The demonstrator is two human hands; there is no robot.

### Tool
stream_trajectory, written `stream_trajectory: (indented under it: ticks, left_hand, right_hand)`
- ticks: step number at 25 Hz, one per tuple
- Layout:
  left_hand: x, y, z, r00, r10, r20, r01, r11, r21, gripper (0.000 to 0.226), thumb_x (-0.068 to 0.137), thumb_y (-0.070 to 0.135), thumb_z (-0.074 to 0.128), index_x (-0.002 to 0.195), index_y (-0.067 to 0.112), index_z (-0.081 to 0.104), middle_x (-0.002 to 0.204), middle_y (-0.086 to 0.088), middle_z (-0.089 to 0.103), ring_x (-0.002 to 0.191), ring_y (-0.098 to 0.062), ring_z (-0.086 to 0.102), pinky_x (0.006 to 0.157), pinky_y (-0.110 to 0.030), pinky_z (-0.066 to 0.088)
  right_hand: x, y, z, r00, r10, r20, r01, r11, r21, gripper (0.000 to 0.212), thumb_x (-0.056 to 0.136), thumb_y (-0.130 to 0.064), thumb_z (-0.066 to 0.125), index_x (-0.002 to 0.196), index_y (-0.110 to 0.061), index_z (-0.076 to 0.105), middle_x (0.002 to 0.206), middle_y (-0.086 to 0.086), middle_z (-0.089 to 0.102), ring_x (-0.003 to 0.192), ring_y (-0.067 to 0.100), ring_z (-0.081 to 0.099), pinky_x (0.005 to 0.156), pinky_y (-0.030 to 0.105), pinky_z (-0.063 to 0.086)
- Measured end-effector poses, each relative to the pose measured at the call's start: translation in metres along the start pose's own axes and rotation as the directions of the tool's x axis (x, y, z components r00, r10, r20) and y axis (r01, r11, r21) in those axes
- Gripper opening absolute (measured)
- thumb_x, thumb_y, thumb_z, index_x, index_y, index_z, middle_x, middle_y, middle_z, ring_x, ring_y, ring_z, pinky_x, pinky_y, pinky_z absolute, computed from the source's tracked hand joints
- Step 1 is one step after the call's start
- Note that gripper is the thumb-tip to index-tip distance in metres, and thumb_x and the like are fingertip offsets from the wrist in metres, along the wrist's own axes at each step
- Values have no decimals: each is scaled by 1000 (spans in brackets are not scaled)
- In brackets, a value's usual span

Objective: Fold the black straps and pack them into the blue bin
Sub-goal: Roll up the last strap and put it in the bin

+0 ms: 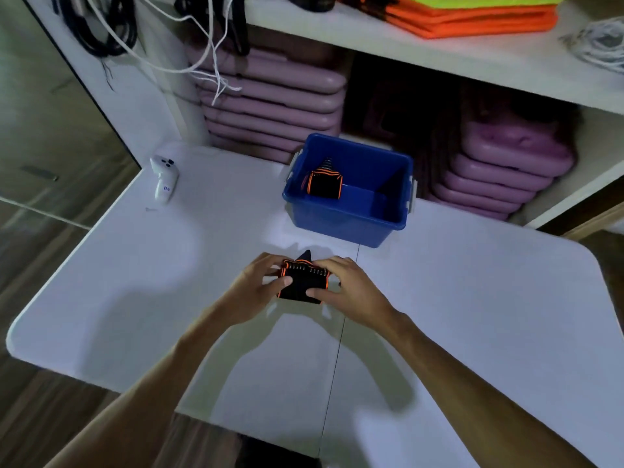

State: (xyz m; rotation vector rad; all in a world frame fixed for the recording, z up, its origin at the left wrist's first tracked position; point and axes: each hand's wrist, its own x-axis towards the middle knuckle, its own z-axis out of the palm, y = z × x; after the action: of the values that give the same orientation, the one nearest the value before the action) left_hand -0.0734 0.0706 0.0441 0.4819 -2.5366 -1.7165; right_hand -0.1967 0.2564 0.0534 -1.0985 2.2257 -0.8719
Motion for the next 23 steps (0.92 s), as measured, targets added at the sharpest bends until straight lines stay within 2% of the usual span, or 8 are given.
stream_trajectory:
  ticks: [3, 10, 12, 14, 17, 19, 21, 23]
  left_hand:
    - [18, 45, 0, 996, 91, 9, -91, 996, 3, 43, 81, 39, 57, 118, 17, 59, 116, 0, 56, 109, -12, 60, 93, -32, 50]
    - [81, 120, 2, 934, 355, 35, -357, 929, 99, 31, 89, 6, 59, 119, 13, 54, 120, -6, 49, 109, -15, 54, 89, -16, 46]
    - [104, 122, 0, 915, 399, 56, -402, 913, 72, 33, 86, 10, 61, 118, 16, 54, 120, -4, 51, 110, -15, 54, 92, -23, 45]
    - [133, 113, -6, 885, 464, 42, -462, 865, 193, 40, 83, 25, 62, 122, 18, 55, 124, -1, 53, 117, -14, 52, 100, -29, 42]
    - [181, 82, -26, 895, 440, -74, -355, 804, 477, 53, 87, 29, 63, 135, 12, 47, 145, -10, 41, 137, -24, 34, 113, -35, 27]
    - [206, 57, -39, 924, 380, -47, -270, 733, 625, 61, 93, 28, 56, 146, 9, 31, 156, -16, 22, 145, -31, 15, 116, -48, 20]
    - [221, 38, -44, 953, 304, 22, -242, 711, 660, 68, 97, 31, 47, 151, 9, 12, 159, -15, 4, 147, -29, 1, 119, -45, 10]
    - [227, 25, -45, 953, 294, 79, -282, 757, 590, 73, 98, 35, 41, 150, 6, 0, 158, -9, -8, 146, -23, -7, 120, -34, 4]
  right_hand:
    - [-10, -12, -42, 994, -58, -91, 50, 995, -87, 58, 83, -37, 75, 135, -23, 53, 123, -7, 59, 111, 10, 46, 94, 23, 37]
    - [-3, -29, -135, 961, -89, -262, 58, 990, -125, 43, 77, -18, 79, 114, -16, 58, 104, -8, 56, 91, 5, 51, 74, 8, 37]
    - [11, -26, -145, 948, -96, -303, 48, 986, -161, 40, 77, -13, 77, 111, -13, 57, 101, -8, 53, 86, 6, 50, 72, 8, 38]
    - [32, -19, -150, 941, -68, -330, -2, 978, -207, 37, 78, -9, 74, 108, -11, 53, 101, -5, 51, 83, 10, 49, 71, 14, 38]
    - [75, 2, -148, 949, -15, -316, -102, 931, -350, 37, 77, -5, 69, 108, -8, 48, 107, 6, 49, 88, 26, 53, 75, 36, 45]
    - [103, 18, -142, 956, 51, -289, -182, 876, -448, 48, 76, -1, 68, 117, -8, 45, 117, 11, 47, 95, 34, 54, 80, 44, 47]
    - [129, 32, -133, 951, 139, -275, -269, 809, -523, 61, 77, 4, 65, 130, -9, 39, 128, 13, 41, 103, 37, 52, 85, 48, 49]
    - [155, 43, -121, 938, 200, -283, -332, 755, -565, 69, 77, 12, 62, 135, -10, 32, 135, 14, 35, 109, 39, 50, 88, 49, 50]
